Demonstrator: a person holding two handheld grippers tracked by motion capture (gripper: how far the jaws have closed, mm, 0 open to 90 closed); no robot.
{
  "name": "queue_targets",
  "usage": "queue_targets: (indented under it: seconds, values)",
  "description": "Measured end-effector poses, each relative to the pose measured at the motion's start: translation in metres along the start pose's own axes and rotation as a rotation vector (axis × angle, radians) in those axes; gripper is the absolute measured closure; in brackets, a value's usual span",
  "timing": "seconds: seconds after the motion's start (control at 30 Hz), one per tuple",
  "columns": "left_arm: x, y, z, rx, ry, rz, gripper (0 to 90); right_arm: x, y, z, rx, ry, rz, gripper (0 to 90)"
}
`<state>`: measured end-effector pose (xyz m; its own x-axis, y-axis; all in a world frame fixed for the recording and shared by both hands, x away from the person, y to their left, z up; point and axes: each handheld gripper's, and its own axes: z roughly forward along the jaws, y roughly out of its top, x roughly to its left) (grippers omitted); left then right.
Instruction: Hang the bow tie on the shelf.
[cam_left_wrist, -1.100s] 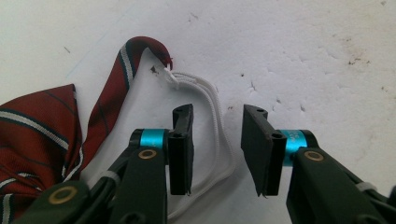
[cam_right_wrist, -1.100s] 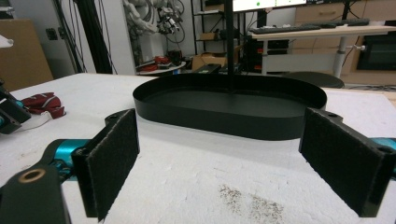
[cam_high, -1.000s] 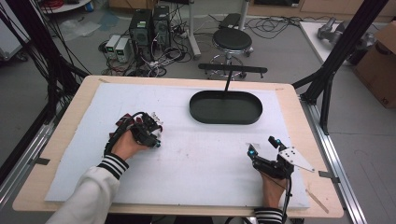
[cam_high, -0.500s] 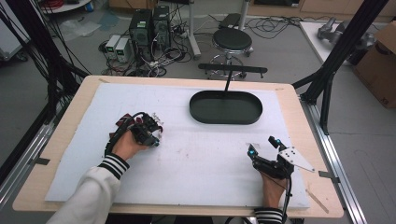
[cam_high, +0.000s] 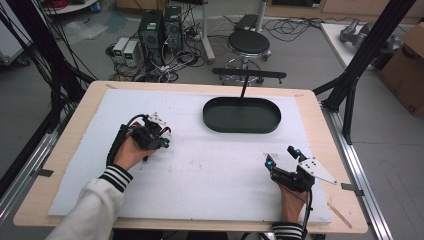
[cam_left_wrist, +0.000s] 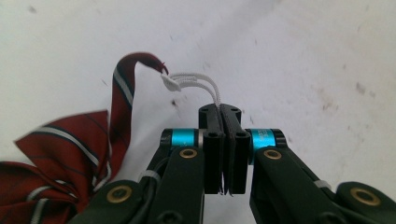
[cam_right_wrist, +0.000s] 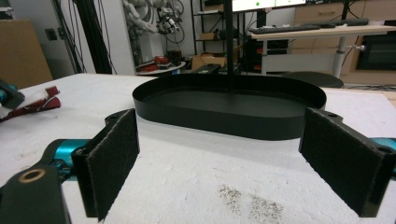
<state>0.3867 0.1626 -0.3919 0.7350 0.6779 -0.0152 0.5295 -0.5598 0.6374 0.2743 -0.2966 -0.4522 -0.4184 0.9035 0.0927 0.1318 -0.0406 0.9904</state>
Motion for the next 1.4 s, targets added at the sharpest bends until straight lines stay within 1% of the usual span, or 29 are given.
queue_targets:
  seconds: [0.03, 0.07, 0.1, 0.13, 0.17, 0.2, 0.23, 0.27, 0.3, 0.33, 0.37, 0.4, 0.43, 0.47, 0.5, 0.57, 0.6, 0.67, 0.7, 0.73, 0.77, 0.9, 0.93, 1.1, 1.13, 1.17, 1.3, 1.33, 1.4]
  values:
    - [0.000, 0.000, 0.000, 0.000, 0.000, 0.000, 87.5, 0.000, 0.000, 0.000, 0.000, 0.000, 0.000, 11.3]
    - [0.001, 0.001, -0.004, -0.039, -0.003, -0.004, 87.5, 0.000, 0.000, 0.000, 0.000, 0.000, 0.001, 11.3]
    - [0.002, 0.001, -0.005, -0.059, 0.001, -0.009, 87.5, 0.001, 0.000, 0.000, 0.003, 0.001, 0.004, 11.3]
    - [0.003, 0.001, -0.008, -0.099, -0.001, -0.018, 87.6, 0.001, 0.000, 0.000, 0.005, 0.002, 0.008, 11.3]
    - [0.003, 0.001, -0.008, -0.099, -0.001, -0.018, 87.6, 0.001, 0.000, 0.000, 0.005, 0.002, 0.008, 11.3]
    - [0.005, 0.002, -0.011, -0.148, -0.012, -0.028, 87.6, 0.000, 0.000, 0.000, 0.001, 0.002, 0.001, 11.3]
    - [0.005, 0.002, -0.011, -0.148, -0.012, -0.028, 87.6, 0.000, 0.000, 0.000, 0.001, 0.002, 0.001, 11.3]
    - [0.006, 0.002, -0.014, -0.193, -0.012, -0.035, 87.6, 0.001, 0.000, 0.000, 0.005, 0.001, 0.007, 11.3]
    - [0.006, 0.002, -0.014, -0.193, -0.012, -0.035, 87.6, 0.001, 0.000, 0.000, 0.005, 0.001, 0.007, 11.3]
    - [0.006, 0.004, -0.017, -0.237, -0.008, -0.030, 87.6, 0.001, 0.000, 0.000, 0.006, 0.002, 0.008, 11.3]
    - [0.006, 0.004, -0.017, -0.237, -0.008, -0.030, 87.6, 0.001, 0.000, 0.000, 0.005, 0.002, 0.009, 11.3]
    - [0.006, 0.005, -0.020, -0.290, 0.010, -0.031, 87.6, 0.000, 0.000, 0.000, 0.001, 0.001, 0.001, 11.3]
    - [0.006, 0.005, -0.020, -0.290, 0.010, -0.031, 87.7, 0.000, 0.000, 0.000, 0.000, 0.000, -0.001, 11.3]
    - [0.006, 0.006, -0.024, -0.336, 0.020, -0.032, 87.6, 0.000, 0.000, 0.000, 0.003, 0.001, 0.006, 11.3]
    - [0.006, 0.006, -0.024, -0.336, 0.020, -0.032, 87.7, 0.000, 0.000, 0.000, 0.003, 0.001, 0.006, 11.3]
    - [0.006, 0.008, -0.028, -0.397, 0.017, -0.040, 87.6, 0.000, 0.000, 0.000, 0.000, 0.000, 0.000, 11.3]
    - [0.006, 0.010, -0.030, -0.433, 0.018, -0.029, 87.6, 0.000, 0.000, 0.000, 0.000, 0.000, -0.001, 11.3]
    - [0.007, 0.013, -0.033, -0.475, 0.016, -0.031, 87.6, 0.000, 0.000, 0.000, 0.002, 0.001, 0.005, 11.3]
    - [0.007, 0.013, -0.033, -0.475, 0.016, -0.031, 87.6, 0.000, 0.000, 0.000, 0.002, 0.001, 0.005, 11.3]
    - [0.007, 0.016, -0.036, -0.514, 0.010, -0.032, 87.6, 0.000, 0.000, 0.000, -0.001, 0.002, 0.000, 11.3]
    - [0.007, 0.016, -0.036, -0.514, 0.010, -0.032, 87.7, 0.000, 0.000, 0.000, -0.001, 0.002, 0.000, 11.3]
    - [0.007, 0.024, -0.042, -0.572, 0.007, -0.028, 87.6, 0.000, 0.000, 0.000, 0.002, 0.001, 0.005, 11.3]
    - [0.007, 0.029, -0.044, -0.599, 0.006, -0.033, 87.6, 0.000, 0.000, 0.000, 0.000, 0.000, 0.000, 11.3]
    - [0.006, 0.038, -0.046, -0.625, 0.003, -0.025, 87.6, 0.000, 0.000, 0.000, 0.002, 0.001, 0.005, 11.3]
    - [0.006, 0.044, -0.045, -0.640, -0.005, -0.025, 87.6, 0.000, 0.000, 0.000, 0.000, 0.000, 0.000, 11.3]
    - [0.006, 0.044, -0.045, -0.640, -0.005, -0.025, 87.6, 0.000, 0.000, 0.000, 0.000, 0.000, 0.000, 11.3]
    - [0.005, 0.054, -0.040, -0.664, -0.034, -0.032, 87.7, 0.001, 0.000, 0.000, 0.003, 0.003, -0.001, 11.3]
    - [0.005, 0.059, -0.038, -0.670, -0.040, -0.030, 87.6, 0.001, 0.000, 0.000, 0.001, 0.002, 0.003, 11.3]
    - [0.005, 0.062, -0.036, -0.678, -0.048, -0.026, 87.6, 0.001, 0.000, 0.000, 0.005, 0.001, 0.008, 11.3]
